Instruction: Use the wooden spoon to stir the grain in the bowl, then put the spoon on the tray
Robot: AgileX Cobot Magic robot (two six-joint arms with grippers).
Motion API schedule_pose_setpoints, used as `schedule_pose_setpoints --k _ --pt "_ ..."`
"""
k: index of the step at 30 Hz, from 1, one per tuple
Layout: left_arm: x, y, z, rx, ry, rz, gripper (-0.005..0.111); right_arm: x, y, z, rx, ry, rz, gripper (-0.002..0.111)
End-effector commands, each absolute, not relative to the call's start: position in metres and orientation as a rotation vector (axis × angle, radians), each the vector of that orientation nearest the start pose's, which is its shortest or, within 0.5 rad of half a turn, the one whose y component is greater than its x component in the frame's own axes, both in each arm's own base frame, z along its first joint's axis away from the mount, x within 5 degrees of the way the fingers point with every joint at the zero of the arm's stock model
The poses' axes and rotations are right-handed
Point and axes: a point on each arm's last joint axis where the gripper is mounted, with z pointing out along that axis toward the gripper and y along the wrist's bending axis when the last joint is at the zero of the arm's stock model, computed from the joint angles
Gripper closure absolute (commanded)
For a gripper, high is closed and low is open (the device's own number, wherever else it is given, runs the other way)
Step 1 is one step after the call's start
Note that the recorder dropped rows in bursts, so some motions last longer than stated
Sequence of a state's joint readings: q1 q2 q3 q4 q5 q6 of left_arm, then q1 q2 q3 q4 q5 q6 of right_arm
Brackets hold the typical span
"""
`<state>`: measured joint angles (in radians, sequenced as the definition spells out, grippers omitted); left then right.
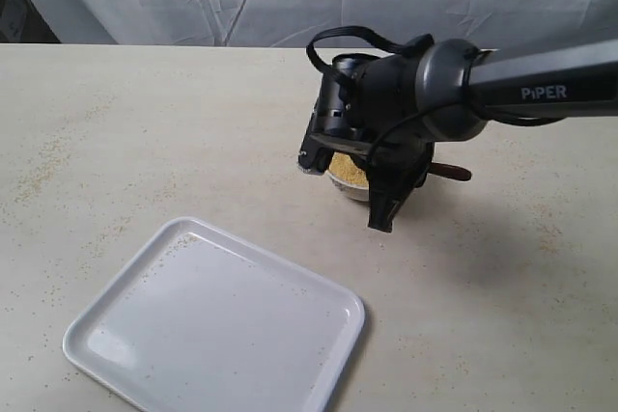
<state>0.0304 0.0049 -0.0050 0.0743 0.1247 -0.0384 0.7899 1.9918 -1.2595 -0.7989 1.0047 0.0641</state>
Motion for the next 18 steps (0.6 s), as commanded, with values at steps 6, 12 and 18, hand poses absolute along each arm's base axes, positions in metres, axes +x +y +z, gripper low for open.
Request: schedule_pose_setpoints --k 6,12,18 --pt "0.056 0.002 0.202 -0.003 1.61 0.051 0.106 0.298 0.223 0.169 -1.579 2.299 -0.942 0.108" --pt "0.056 0.002 0.202 -0.005 1.61 0.049 0.106 0.296 0.221 0.181 -1.552 2.292 -0.941 0.108" --pt "0.056 0.002 0.202 -0.005 1.61 0.049 0.106 0.295 0.214 0.198 -1.521 2.271 -1.016 0.108"
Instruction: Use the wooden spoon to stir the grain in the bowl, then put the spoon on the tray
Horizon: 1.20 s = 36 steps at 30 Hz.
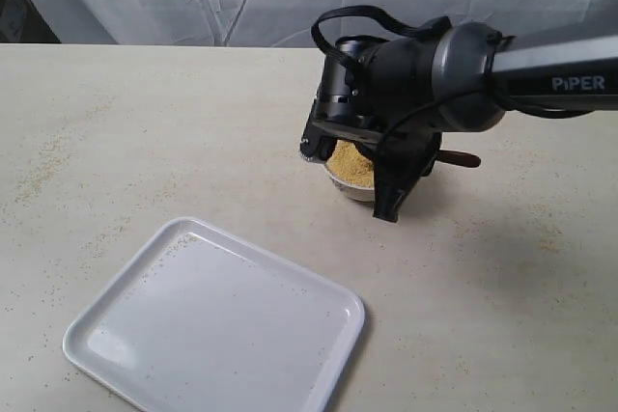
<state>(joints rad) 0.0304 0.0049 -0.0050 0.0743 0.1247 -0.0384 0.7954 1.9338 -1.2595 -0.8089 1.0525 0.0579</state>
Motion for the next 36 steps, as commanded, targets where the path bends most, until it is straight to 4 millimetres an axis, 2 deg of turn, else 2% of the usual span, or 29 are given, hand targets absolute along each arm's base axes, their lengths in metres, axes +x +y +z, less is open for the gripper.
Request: schedule_pose_setpoints --k 1,11,18,29,36 --pt "0.056 0.002 0.202 -0.005 1.61 0.049 0.106 0.295 0.213 0.2 -1.517 2.271 -1.038 0.108" --pt "0.056 0.002 0.202 -0.003 1.61 0.051 0.106 0.294 0.209 0.212 -1.492 2.248 -1.081 0.108" --pt "0.056 0.002 0.202 -0.005 1.61 0.049 0.106 0.296 0.216 0.21 -1.513 2.207 -0.97 0.108" --pt "0.056 0.002 0.202 -0.003 1.61 0.051 0.106 0.307 0.221 0.18 -1.679 2.103 -1.094 0.108" --pt "0.056 0.002 0.202 -0.005 1.61 0.049 0.106 0.31 0.225 0.165 -1.726 2.088 -1.097 0.108"
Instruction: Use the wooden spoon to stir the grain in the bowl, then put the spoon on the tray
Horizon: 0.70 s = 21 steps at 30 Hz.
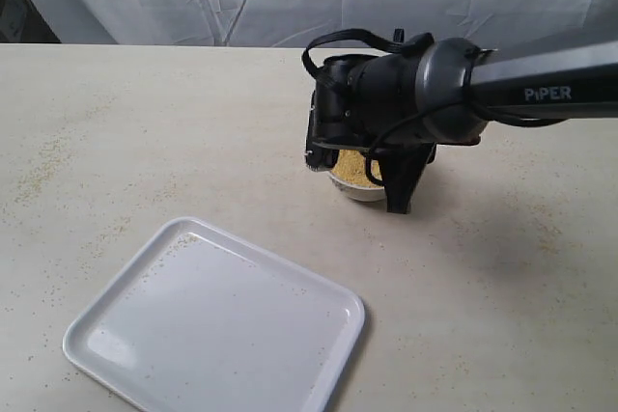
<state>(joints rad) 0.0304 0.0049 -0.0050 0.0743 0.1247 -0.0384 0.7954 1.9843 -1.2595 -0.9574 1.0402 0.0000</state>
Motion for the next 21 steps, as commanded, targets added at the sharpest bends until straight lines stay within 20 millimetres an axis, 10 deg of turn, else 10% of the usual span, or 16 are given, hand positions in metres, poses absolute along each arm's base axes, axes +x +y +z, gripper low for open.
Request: schedule_pose_setpoints --k 1,21 --pt "0.056 0.002 0.202 -0.005 1.61 0.049 0.106 0.31 0.225 0.164 -1.731 2.086 -1.095 0.108" --pt "0.056 0.002 0.202 -0.003 1.61 0.051 0.106 0.297 0.227 0.181 -1.707 2.124 -1.122 0.108"
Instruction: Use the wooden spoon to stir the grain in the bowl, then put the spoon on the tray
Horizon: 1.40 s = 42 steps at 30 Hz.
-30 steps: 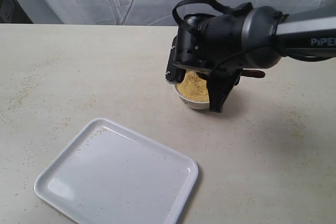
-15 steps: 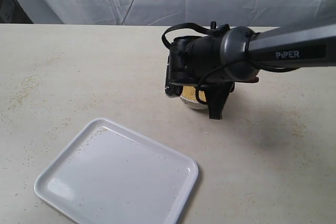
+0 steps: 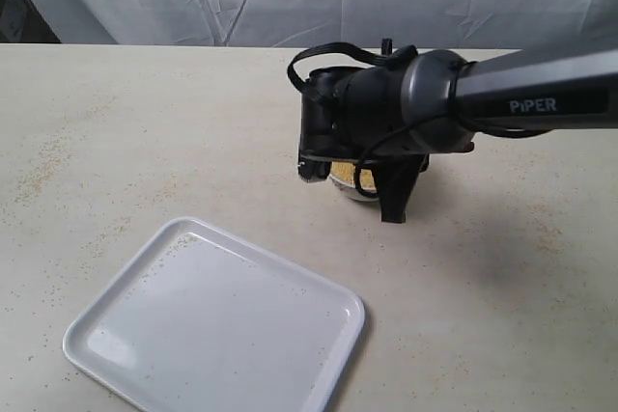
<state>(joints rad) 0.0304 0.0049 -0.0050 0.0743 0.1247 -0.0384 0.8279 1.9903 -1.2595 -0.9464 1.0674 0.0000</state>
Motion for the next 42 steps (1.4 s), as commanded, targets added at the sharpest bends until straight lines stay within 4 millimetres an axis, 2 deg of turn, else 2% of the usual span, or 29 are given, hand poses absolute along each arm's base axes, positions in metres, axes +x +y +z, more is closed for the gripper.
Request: schedule_pose_setpoints --k 1,9,13,15,21,29,35,42 --pt "0.056 0.002 0.202 -0.003 1.61 0.051 0.106 0.296 0.226 0.182 -1.71 2.127 -1.129 0.108" --pt "0.056 0.002 0.202 -0.005 1.61 0.049 0.106 0.293 0.221 0.195 -1.687 2.138 -1.152 0.108" --pt "0.056 0.002 0.202 -0.005 1.61 0.049 0.106 0.291 0.216 0.219 -1.632 2.096 -1.165 0.108" --pt "0.056 0.002 0.202 -0.003 1.61 0.051 0.106 0.292 0.216 0.223 -1.626 2.077 -1.174 0.108" --pt "0.056 0.002 0.202 -0.005 1.61 0.049 0.106 0.299 0.223 0.197 -1.7 2.053 -1.152 0.108" --pt "0.056 0.002 0.202 -0.003 1.61 0.051 0.106 0.314 0.208 0.189 -1.658 2.128 -1.105 0.108" --pt "0.056 0.002 0.202 -0.003 1.61 0.051 0.106 0.316 0.21 0.183 -1.677 2.117 -1.086 0.108" --pt "0.056 0.002 0.202 -0.005 1.61 0.049 0.106 0.318 0.212 0.165 -1.722 2.127 -1.105 0.108"
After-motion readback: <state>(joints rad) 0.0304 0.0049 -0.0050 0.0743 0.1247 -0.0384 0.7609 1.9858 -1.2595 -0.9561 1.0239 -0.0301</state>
